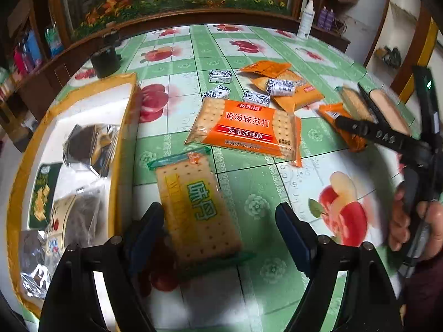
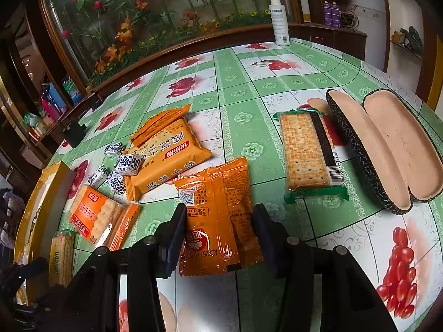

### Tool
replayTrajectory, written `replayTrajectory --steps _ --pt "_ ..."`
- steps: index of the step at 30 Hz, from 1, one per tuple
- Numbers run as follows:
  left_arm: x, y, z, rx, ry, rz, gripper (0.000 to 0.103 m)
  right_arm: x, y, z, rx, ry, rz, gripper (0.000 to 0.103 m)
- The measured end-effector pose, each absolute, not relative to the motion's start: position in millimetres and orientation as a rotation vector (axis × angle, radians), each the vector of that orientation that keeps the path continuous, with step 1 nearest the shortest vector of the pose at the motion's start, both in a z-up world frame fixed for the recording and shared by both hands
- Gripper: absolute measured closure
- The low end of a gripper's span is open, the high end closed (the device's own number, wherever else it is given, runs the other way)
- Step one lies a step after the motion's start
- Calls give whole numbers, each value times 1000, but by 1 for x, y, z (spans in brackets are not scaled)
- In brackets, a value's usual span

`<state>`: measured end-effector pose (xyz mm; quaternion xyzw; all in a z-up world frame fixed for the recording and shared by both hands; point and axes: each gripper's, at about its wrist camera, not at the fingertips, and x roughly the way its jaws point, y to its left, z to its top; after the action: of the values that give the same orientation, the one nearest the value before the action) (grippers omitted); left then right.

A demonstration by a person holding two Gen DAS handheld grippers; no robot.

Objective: Organize snacks
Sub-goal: 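Grasp the WEIDAN cracker pack with left tool while right grasps orange snack bag, then carry both packs into the white foam tray and open both tools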

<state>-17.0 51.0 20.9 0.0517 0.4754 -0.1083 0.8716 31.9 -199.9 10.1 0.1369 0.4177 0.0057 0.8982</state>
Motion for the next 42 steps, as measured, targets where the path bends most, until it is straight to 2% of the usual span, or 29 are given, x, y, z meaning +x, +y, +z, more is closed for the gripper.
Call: replayTrajectory --steps 3,4,5,10,16,31,42 --pt "-15 42 16 163 983 -207 24 31 -200 10 284 864 12 51" --pt "-16 40 15 176 974 -191 43 32 -200 10 282 865 11 51" --pt "-16 40 15 188 969 -176 58 31 -200 10 280 865 11 51" --pt "-22 42 16 169 956 -165 57 32 -194 10 233 866 14 54" --pt "-50 57 35 15 926 -196 57 30 -186 11 224 860 69 59" --pt "-116 139 66 -193 843 -144 57 -8 -204 39 398 793 118 60" --pt "-126 194 58 -285 830 -59 57 -44 -120 65 327 802 306 60"
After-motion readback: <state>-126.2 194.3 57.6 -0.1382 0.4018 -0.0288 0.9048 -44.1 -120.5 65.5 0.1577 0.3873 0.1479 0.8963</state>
